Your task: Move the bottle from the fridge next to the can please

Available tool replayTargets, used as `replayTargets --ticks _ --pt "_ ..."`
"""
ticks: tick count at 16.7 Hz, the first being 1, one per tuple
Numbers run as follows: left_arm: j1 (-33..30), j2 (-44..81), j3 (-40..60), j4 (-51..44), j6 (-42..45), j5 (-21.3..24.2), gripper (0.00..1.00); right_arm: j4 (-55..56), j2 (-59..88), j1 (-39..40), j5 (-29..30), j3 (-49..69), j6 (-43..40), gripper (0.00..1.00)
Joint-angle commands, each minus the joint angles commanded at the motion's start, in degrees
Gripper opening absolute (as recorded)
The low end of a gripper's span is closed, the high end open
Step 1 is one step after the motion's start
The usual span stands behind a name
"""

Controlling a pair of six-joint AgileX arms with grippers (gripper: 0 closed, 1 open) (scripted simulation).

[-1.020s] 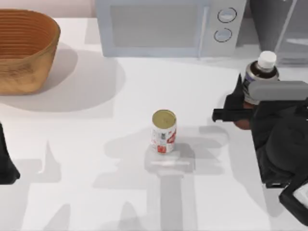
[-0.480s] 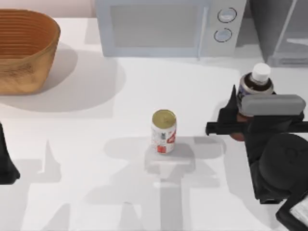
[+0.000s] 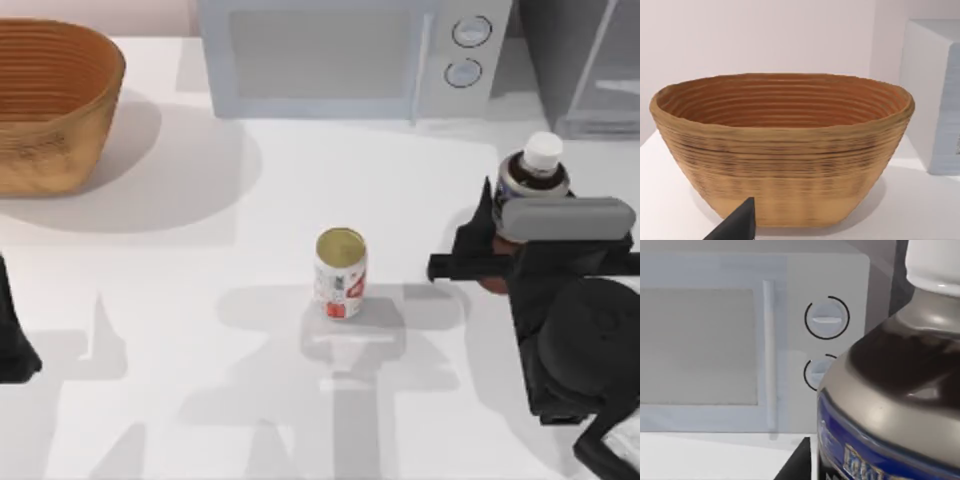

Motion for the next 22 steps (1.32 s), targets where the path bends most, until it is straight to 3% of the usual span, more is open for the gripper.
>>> replayTargets --ticks 9,19,22 --pt "0.0 0.0 0.0 0.0 0.0 0.0 1.0 0.0 0.0 0.0 0.0 0.0 0.0 0.98" --pt "0.0 0.0 0.0 0.0 0.0 0.0 1.0 0.1 -0.1 0.1 0.2 -0.1 0.0 1.0" --pt "0.0 0.0 0.0 0.0 0.0 0.0 1.0 1.2 -1.6 2.8 2.9 -2.8 0.1 1.0"
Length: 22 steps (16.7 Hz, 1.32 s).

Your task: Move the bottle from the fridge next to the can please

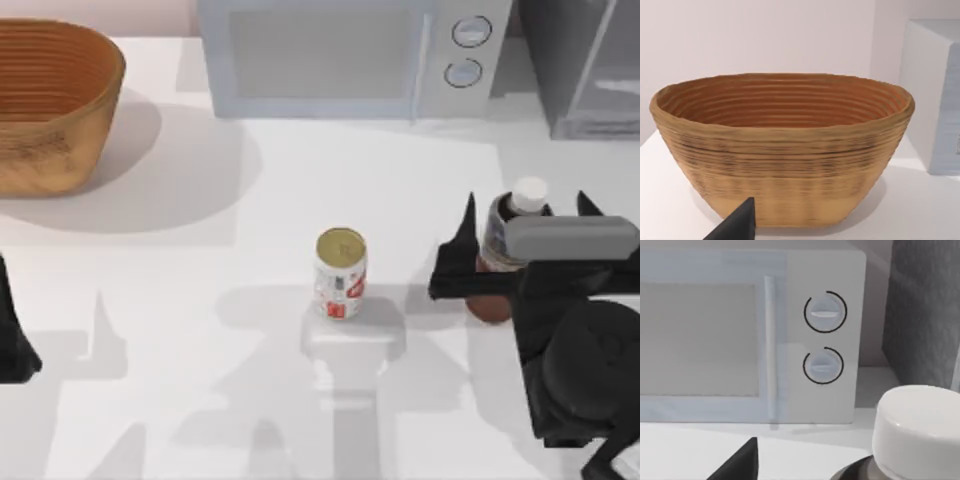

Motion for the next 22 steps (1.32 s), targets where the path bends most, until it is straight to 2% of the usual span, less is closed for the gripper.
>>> replayTargets --ticks 4,10,15,22 --pt "0.0 0.0 0.0 0.0 0.0 0.0 1.0 0.9 -1.2 2.2 2.2 -2.1 0.0 1.0" --pt "0.0 0.0 0.0 0.0 0.0 0.0 1.0 -1.7 -4.4 0.7 0.0 -1.6 -0.2 1.0" --pt "0.0 0.0 0.0 0.0 0.0 0.0 1.0 -14.2 -21.2 -6.3 -8.6 -2.4 -0.5 1.0" --pt "0.0 0.0 0.0 0.0 0.0 0.0 1.0 -43.5 -56.3 -22.4 -25.1 -8.2 -0.8 1.0"
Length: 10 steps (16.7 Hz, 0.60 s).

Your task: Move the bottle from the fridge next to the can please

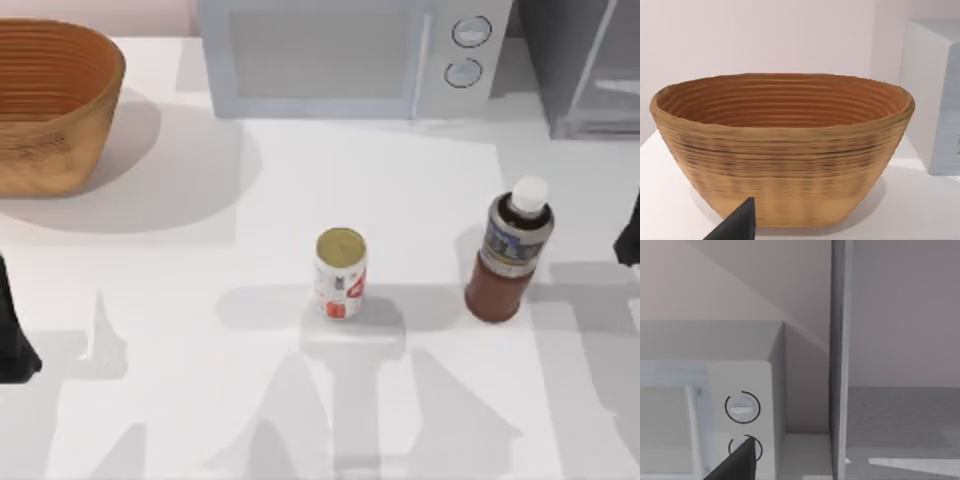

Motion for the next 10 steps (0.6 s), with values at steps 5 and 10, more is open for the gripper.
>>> replayTargets --ticks 5,10 --pt "0.0 0.0 0.0 0.0 0.0 0.0 1.0 -21.7 -24.8 -11.1 -11.0 -5.3 0.2 1.0" --pt "0.0 0.0 0.0 0.0 0.0 0.0 1.0 -36.8 -42.5 -19.1 -18.4 -9.5 0.3 1.0"
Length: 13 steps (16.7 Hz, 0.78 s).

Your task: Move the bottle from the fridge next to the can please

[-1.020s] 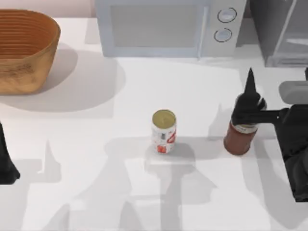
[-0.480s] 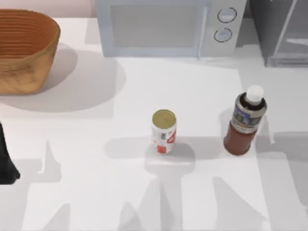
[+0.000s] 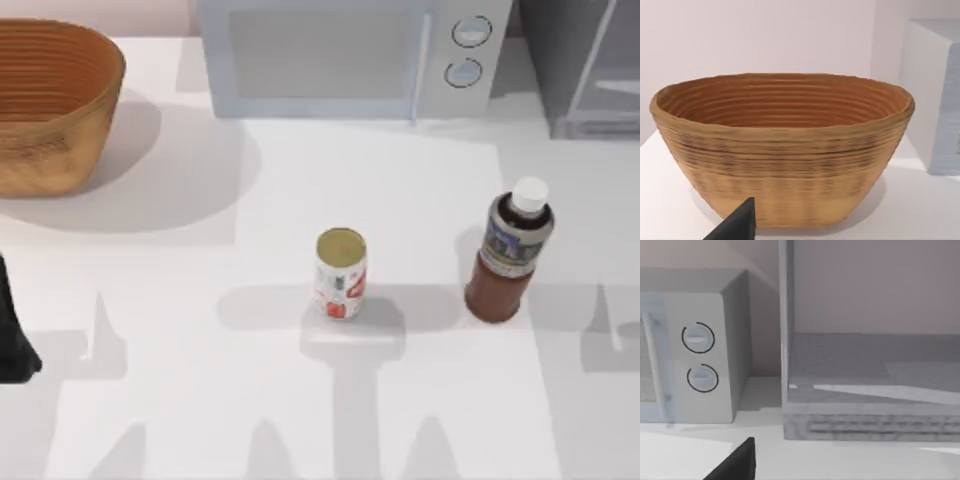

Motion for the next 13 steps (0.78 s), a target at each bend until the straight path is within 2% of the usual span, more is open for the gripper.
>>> replayTargets --ticks 4,10,13 --pt "0.0 0.0 0.0 0.0 0.0 0.0 1.0 -4.7 -5.8 -2.6 -2.2 -1.3 0.0 1.0" --pt "0.0 0.0 0.0 0.0 0.0 0.0 1.0 -4.7 -5.7 -2.4 -2.1 -1.1 0.0 1.0" --pt "0.0 0.0 0.0 0.0 0.0 0.0 1.0 -8.4 -8.5 -2.5 -2.0 1.3 -0.1 1.0"
